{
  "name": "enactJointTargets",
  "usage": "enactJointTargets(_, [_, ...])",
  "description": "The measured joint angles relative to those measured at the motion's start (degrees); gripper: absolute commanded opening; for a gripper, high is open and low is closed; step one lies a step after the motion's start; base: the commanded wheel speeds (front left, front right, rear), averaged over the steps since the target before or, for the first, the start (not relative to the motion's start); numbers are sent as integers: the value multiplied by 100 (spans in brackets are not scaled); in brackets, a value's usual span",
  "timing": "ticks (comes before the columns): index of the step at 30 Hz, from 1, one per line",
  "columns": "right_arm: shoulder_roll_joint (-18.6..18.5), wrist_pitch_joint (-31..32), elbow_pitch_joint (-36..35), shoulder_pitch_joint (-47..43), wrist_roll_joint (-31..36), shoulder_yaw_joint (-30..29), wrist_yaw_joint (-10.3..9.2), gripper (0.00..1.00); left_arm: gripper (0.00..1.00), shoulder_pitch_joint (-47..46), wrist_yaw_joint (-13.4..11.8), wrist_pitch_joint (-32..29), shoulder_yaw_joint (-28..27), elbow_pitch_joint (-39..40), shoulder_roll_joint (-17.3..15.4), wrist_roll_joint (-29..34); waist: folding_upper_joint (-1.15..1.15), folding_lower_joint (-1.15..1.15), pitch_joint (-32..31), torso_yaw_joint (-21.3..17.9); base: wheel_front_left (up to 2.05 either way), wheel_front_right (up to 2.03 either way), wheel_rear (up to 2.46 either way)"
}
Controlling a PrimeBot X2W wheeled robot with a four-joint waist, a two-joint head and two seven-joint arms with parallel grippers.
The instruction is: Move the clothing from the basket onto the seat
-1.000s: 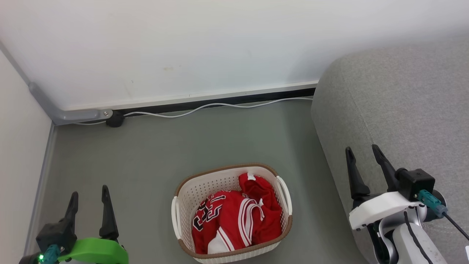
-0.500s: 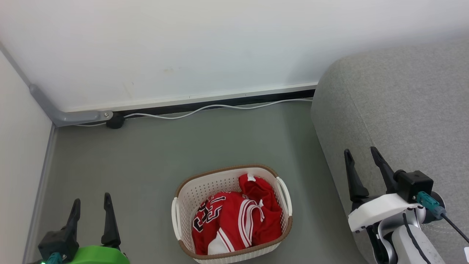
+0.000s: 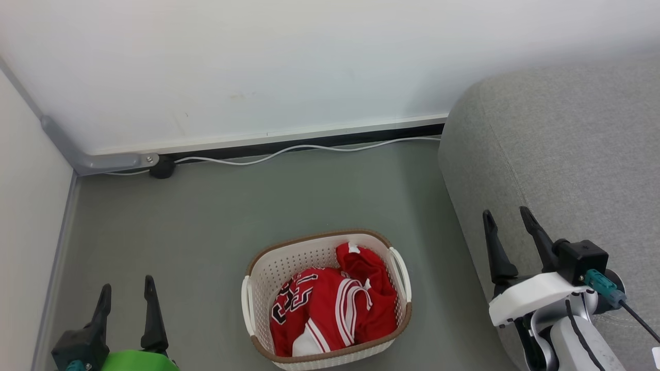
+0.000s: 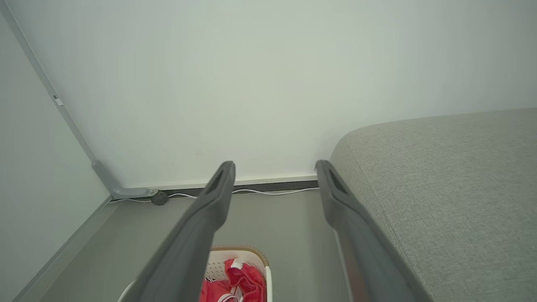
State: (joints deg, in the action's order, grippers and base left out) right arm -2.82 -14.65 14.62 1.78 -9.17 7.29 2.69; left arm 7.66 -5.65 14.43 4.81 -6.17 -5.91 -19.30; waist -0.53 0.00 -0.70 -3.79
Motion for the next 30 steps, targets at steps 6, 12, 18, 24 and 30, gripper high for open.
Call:
enactJointTargets(6, [0, 0, -1, -1, 0, 2, 0, 100, 100, 2, 0, 0, -2, 44, 0, 11, 0, 0, 45, -6, 0, 0, 0])
enactJointTargets(12, [1, 0, -58, -1, 0, 2, -1, 100, 100, 10, 0, 0, 13, 148, 1, 43, 0, 0, 171, -16, 0, 0, 0])
enactJointTargets(18, [1, 0, -145, 5, -1, 3, -1, 100, 100, 6, 1, 0, 68, 116, -27, 59, 0, 0, 349, -25, 0, 0, 0])
enactJointTargets(24, [1, 0, -301, 127, 0, 11, -1, 100, 100, -124, 18, -26, 229, 89, -66, 282, 0, 0, 678, -34, 0, 0, 0])
enactJointTargets(30, [0, 0, -456, 450, 0, 15, -2, 100, 100, -628, 145, -87, 449, -24, -103, 379, 0, 0, 1103, -56, 0, 0, 0])
